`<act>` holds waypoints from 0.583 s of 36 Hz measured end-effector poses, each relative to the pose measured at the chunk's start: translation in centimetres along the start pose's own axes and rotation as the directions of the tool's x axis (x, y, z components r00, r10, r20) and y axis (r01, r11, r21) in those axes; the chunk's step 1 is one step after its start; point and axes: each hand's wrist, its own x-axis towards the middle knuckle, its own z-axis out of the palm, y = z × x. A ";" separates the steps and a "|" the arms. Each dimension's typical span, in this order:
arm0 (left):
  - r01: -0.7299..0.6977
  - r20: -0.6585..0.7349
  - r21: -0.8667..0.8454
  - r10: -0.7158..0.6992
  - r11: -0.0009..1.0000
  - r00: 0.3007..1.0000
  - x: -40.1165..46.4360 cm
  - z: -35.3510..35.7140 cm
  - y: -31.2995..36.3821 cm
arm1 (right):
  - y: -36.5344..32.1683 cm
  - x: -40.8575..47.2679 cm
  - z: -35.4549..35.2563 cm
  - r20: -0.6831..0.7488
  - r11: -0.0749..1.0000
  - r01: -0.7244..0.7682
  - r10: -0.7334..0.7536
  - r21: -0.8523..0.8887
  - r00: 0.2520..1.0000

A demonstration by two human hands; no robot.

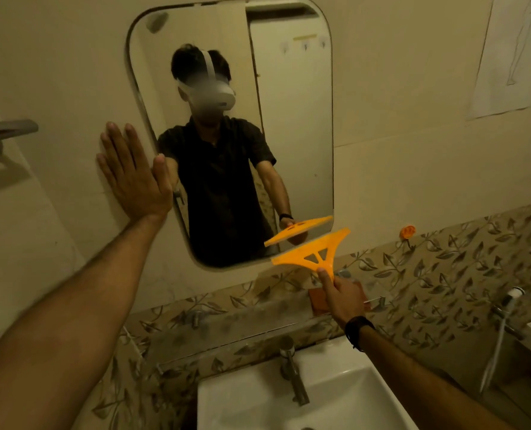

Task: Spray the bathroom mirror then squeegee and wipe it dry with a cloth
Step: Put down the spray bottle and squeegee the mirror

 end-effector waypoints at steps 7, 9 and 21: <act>-0.012 0.073 -0.040 0.015 0.999 0.997 -0.1 -0.9 0.2 | -1.8 0.6 1.6 0.059 0.998 -0.023 0.026 -0.056 0.998; -0.011 0.101 -0.054 0.016 0.998 0.995 -0.1 -1.3 0.3 | -1.4 0.4 1.9 0.061 0.996 -0.053 0.057 -0.069 0.996; -0.004 0.239 -0.075 0.022 0.997 0.971 -0.6 -2.9 0.4 | -2.2 -1.5 1.9 0.110 0.992 -0.061 0.072 -0.107 0.991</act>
